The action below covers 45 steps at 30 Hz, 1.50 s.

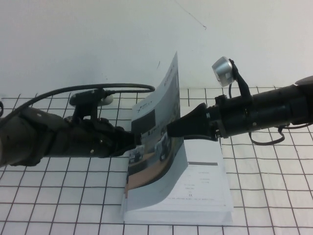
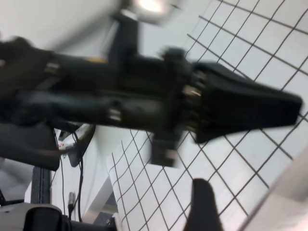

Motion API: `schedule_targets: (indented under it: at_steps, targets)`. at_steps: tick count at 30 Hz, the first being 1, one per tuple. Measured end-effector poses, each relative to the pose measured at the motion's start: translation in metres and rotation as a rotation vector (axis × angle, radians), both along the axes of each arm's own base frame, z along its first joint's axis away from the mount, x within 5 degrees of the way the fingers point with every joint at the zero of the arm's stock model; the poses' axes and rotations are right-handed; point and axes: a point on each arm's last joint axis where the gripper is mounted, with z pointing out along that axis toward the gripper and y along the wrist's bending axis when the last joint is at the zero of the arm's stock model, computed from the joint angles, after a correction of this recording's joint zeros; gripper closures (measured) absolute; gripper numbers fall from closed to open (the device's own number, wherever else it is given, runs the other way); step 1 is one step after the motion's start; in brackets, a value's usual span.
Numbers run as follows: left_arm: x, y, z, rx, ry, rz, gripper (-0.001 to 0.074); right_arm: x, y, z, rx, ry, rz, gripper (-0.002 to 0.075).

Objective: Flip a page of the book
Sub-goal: Open the closed book

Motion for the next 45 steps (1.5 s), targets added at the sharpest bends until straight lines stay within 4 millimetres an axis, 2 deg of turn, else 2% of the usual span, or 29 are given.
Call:
schedule_targets:
  at_steps: [4, 9, 12, 15, 21, 29, 36, 41, 45]
  targets:
    - [-0.015, 0.006, 0.042, 0.001, -0.114, -0.017, 0.0738, -0.003, 0.007, 0.000, -0.007, 0.000, 0.012, 0.0264]
    - [-0.050, 0.017, 0.090, 0.021, -0.184, -0.066, 0.0738, -0.007, 0.018, 0.001, -0.012, -0.011, 0.033, 0.0264]
    - [-0.074, 0.021, 0.109, 0.021, -0.197, -0.117, 0.0738, -0.005, 0.025, 0.006, -0.014, -0.038, 0.037, 0.0264]
    - [-0.098, 0.018, 0.118, 0.001, -0.210, -0.170, 0.0738, -0.003, 0.030, 0.014, -0.008, -0.069, 0.042, 0.0264]
    - [-0.141, -0.008, 0.101, -0.049, -0.173, -0.310, 0.0738, 0.003, 0.035, 0.028, 0.011, -0.116, 0.044, 0.0264]
    - [-0.174, -0.046, 0.073, -0.094, -0.304, -0.296, 0.0738, 0.004, 0.035, 0.030, 0.011, -0.122, 0.039, 0.0264]
    - [-0.174, -0.081, 0.044, -0.047, -0.363, -0.207, 0.0738, 0.004, 0.036, 0.030, 0.014, -0.115, 0.043, 0.0264]
    - [-0.158, -0.090, 0.018, 0.028, -0.389, -0.042, 0.0738, 0.003, 0.036, 0.031, 0.021, -0.112, 0.055, 0.0264]
    - [-0.151, -0.091, 0.007, 0.068, -0.398, 0.022, 0.0738, 0.001, 0.036, 0.032, 0.031, -0.110, 0.071, 0.0264]
